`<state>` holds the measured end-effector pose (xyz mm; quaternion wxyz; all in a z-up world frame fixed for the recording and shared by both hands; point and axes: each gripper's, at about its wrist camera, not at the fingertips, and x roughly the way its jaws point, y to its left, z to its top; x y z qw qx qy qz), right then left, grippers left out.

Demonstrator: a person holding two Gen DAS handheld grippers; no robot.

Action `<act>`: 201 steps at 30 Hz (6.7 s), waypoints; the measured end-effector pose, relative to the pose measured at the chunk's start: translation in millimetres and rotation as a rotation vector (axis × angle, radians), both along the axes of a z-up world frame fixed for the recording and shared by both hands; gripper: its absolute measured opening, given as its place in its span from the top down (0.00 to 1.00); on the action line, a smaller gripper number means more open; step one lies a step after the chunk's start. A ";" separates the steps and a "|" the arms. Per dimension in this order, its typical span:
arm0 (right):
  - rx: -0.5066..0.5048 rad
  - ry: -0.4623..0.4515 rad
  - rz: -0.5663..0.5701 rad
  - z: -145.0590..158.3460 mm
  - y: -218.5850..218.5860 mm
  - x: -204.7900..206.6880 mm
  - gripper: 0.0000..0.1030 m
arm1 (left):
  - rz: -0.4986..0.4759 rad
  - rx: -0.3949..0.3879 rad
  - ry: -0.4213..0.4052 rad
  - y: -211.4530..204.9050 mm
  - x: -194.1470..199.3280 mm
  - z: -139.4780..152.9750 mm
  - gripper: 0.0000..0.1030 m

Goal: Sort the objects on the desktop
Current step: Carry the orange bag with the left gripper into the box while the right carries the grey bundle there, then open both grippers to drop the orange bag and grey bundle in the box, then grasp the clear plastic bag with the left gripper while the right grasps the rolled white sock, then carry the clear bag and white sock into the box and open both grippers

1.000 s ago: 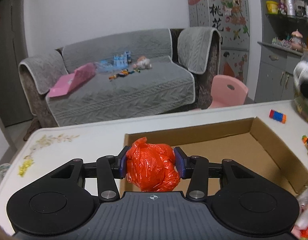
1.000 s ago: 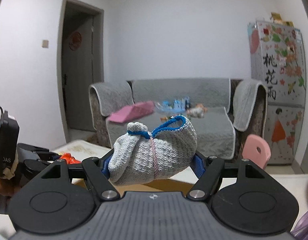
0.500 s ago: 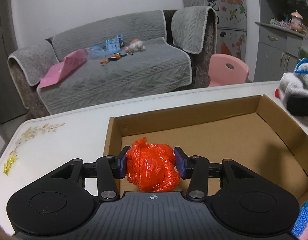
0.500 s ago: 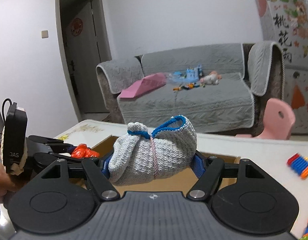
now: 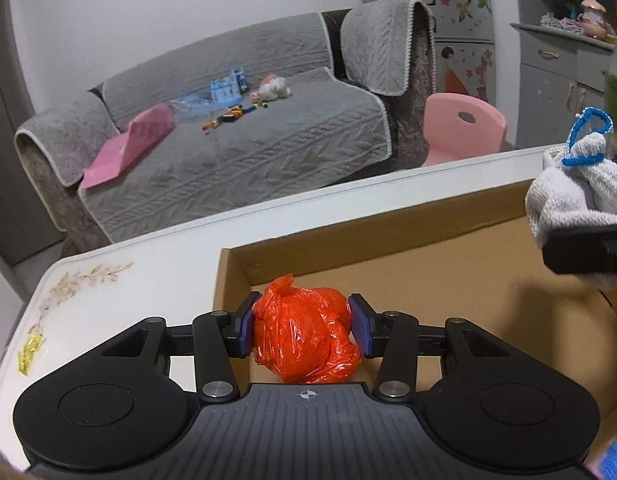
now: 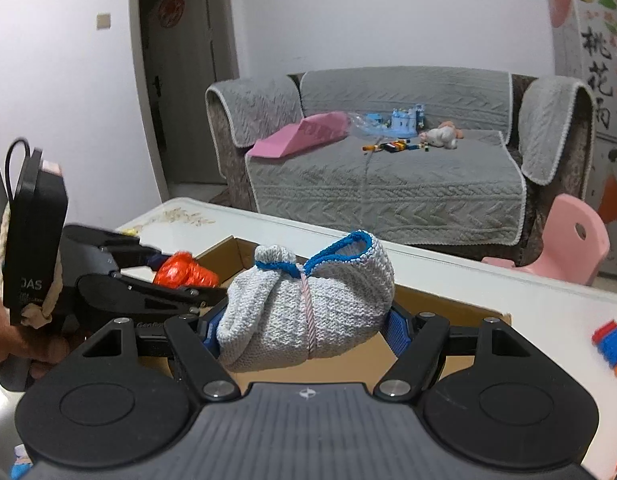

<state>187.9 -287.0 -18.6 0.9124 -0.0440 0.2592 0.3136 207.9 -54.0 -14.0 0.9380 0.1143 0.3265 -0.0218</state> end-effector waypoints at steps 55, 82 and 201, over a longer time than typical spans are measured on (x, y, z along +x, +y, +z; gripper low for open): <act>-0.037 -0.018 -0.160 -10.8 -49.7 -119.6 0.01 | 0.135 -0.061 0.052 114.1 -148.1 4.5 0.00; -0.069 0.105 -0.113 -55.0 -79.8 -135.5 0.37 | 0.040 -0.125 0.139 126.7 -174.7 -19.5 0.04; 0.117 -0.007 -0.069 7.3 -59.2 -30.6 0.75 | -0.085 -0.106 0.007 20.5 -48.5 28.5 0.63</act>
